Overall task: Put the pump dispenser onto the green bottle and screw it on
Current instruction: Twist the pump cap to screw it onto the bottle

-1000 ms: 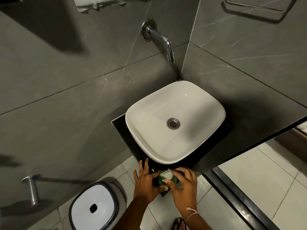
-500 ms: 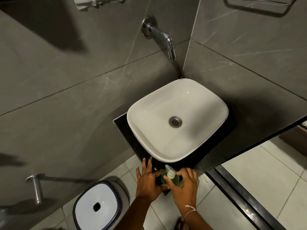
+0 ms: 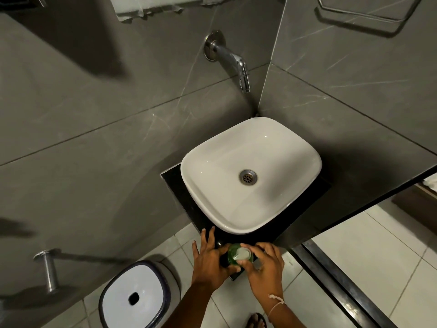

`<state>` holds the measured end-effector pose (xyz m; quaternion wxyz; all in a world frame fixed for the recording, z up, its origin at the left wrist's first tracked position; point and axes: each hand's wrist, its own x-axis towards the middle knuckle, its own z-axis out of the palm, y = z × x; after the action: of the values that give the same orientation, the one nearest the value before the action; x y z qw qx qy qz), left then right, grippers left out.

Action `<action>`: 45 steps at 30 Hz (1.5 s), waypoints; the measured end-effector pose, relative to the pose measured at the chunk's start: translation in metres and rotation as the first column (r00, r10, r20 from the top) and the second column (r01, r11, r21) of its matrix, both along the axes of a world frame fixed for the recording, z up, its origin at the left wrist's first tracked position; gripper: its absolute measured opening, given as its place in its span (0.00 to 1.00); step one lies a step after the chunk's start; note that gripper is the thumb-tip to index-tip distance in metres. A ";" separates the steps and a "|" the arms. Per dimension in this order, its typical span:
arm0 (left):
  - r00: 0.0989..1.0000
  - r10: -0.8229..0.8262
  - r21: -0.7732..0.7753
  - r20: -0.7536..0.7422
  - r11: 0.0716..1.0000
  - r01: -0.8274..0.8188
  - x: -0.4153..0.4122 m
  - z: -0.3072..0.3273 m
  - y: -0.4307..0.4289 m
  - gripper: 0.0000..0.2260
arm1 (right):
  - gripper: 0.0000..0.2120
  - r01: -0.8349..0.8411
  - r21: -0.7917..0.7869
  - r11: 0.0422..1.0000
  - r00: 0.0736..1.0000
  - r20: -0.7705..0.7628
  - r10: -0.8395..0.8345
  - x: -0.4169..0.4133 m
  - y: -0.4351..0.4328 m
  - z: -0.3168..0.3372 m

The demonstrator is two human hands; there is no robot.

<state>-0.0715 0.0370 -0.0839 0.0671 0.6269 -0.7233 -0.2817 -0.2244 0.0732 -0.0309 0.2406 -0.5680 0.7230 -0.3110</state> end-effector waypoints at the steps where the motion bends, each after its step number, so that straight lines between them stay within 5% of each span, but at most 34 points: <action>1: 1.000 0.001 0.002 0.005 1.000 -0.001 0.000 0.001 0.000 0.30 | 0.17 0.007 -0.004 1.000 1.000 0.001 -0.007 0.002 -0.001 0.000; 9: 0.999 -0.012 0.007 0.037 1.000 0.012 0.001 -0.004 -0.002 0.28 | 0.16 0.132 0.016 0.991 0.989 -0.061 -0.131 0.012 -0.003 0.000; 18: 1.000 -0.002 -0.004 0.026 1.000 0.002 0.001 -0.005 -0.001 0.26 | 0.25 0.067 0.047 0.997 0.997 -0.051 -0.064 0.010 0.001 0.002; 25: 1.000 0.003 0.010 0.028 1.000 -0.004 0.000 -0.003 -0.001 0.29 | 0.16 0.110 -0.035 0.993 0.994 -0.005 -0.110 0.013 -0.007 0.004; 34: 0.999 0.010 -0.013 0.044 1.000 -0.009 0.000 -0.004 0.000 0.25 | 0.27 0.236 0.053 0.970 0.970 -0.072 -0.232 0.030 -0.008 -0.003; 38: 0.999 0.005 -0.018 0.040 1.000 -0.004 0.000 -0.003 0.000 0.24 | 0.32 0.162 0.026 0.986 0.987 -0.002 -0.162 0.022 -0.002 -0.008; 42: 0.999 0.005 -0.002 0.036 1.000 -0.005 0.001 -0.006 0.000 0.25 | 0.23 0.166 0.009 0.986 0.984 0.066 -0.167 0.015 -0.004 -0.012; 45: 0.999 0.012 -0.010 0.039 1.000 -0.011 0.001 -0.007 0.000 0.24 | 0.26 0.217 0.062 0.974 0.976 -0.022 -0.216 0.023 -0.009 -0.009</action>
<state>-0.0708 0.0375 -0.0914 0.0579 0.6361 -0.7222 -0.2655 -0.2016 0.0638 -0.0399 0.2179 -0.4801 0.7920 -0.3080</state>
